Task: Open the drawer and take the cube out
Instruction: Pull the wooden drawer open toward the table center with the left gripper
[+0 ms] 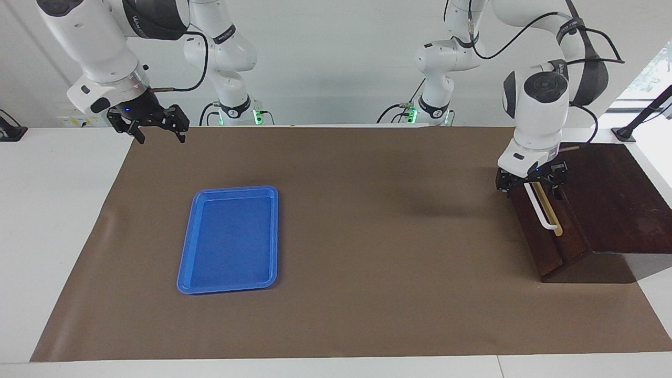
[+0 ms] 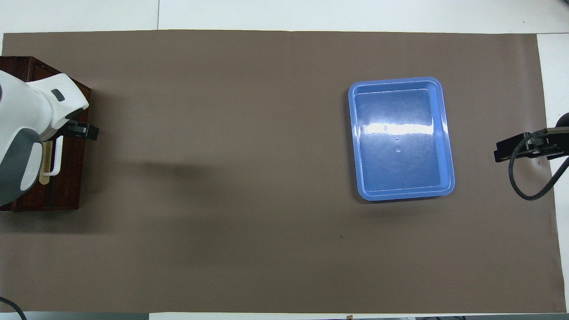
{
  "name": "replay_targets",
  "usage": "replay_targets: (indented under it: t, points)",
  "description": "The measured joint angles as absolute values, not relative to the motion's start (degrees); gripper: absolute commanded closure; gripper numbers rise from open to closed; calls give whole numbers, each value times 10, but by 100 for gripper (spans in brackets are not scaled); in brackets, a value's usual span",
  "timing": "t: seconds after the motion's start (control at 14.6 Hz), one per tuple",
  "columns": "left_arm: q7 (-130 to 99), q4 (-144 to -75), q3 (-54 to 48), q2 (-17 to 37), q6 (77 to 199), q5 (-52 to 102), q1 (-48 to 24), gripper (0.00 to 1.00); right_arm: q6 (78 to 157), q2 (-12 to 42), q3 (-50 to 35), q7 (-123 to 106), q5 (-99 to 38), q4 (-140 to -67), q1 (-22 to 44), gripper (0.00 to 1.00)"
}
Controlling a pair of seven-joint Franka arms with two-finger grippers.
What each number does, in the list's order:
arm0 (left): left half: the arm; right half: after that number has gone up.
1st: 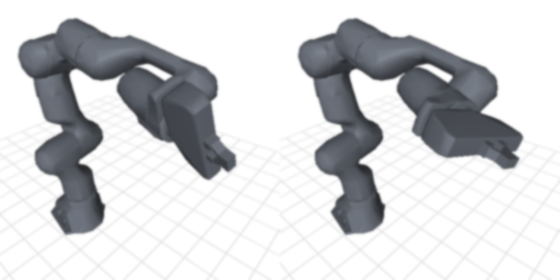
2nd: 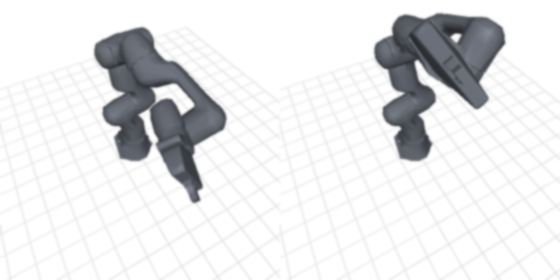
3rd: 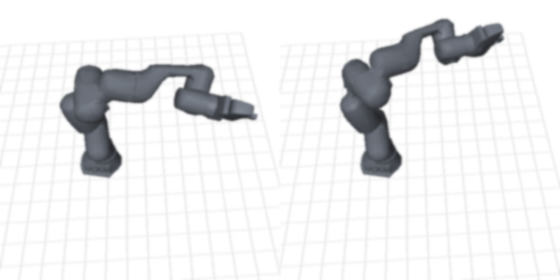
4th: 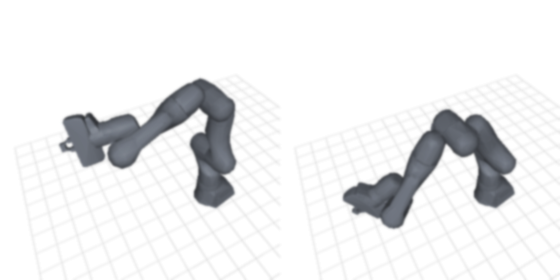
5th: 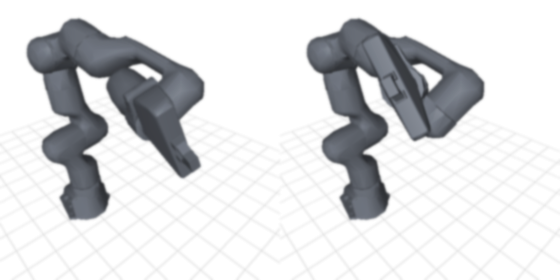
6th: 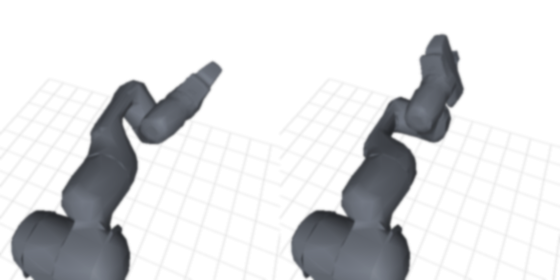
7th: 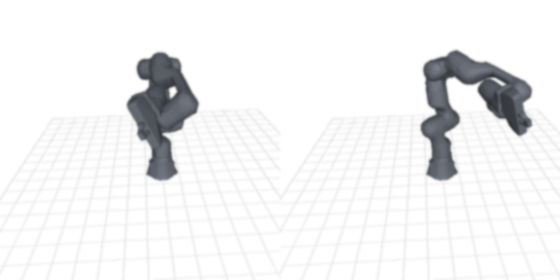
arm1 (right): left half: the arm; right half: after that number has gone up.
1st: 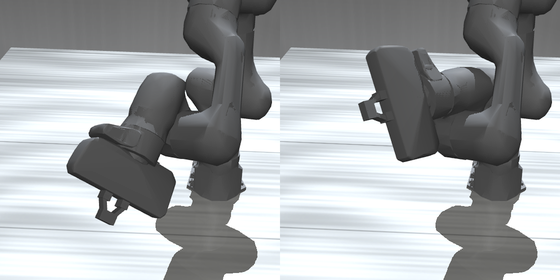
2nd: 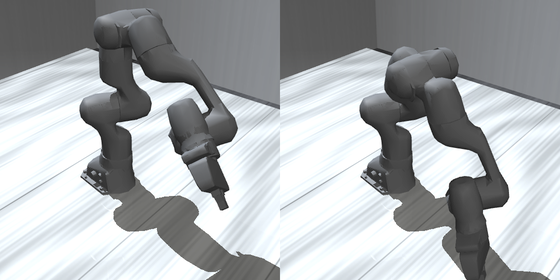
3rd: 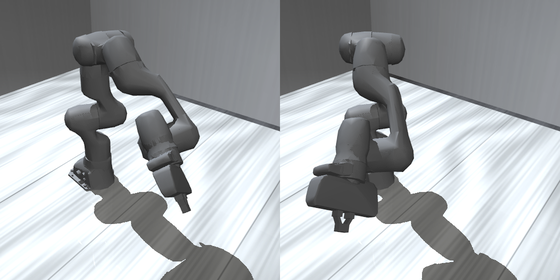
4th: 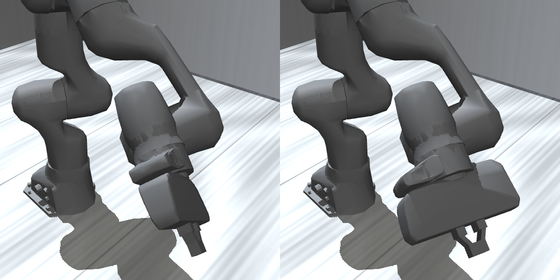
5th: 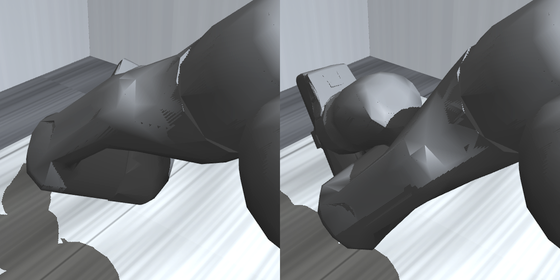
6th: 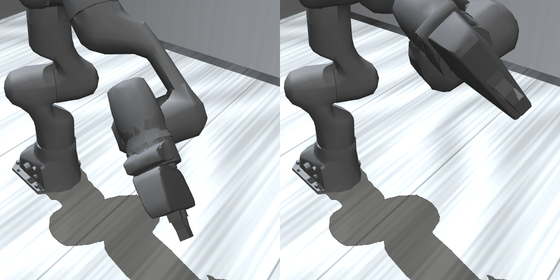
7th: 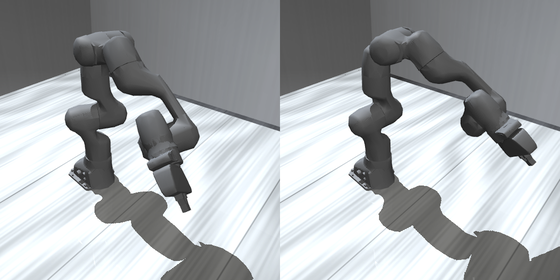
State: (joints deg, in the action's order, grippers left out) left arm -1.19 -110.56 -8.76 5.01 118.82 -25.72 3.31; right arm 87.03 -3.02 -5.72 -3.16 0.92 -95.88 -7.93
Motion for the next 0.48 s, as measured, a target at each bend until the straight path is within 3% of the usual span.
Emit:
replay_targets:
  t: [0.48]
  points:
    - [-6, -1149, -81, 75, 1254, -279, 43, 0, 870, -33, -62, -32, 9, -959, -78, 0]
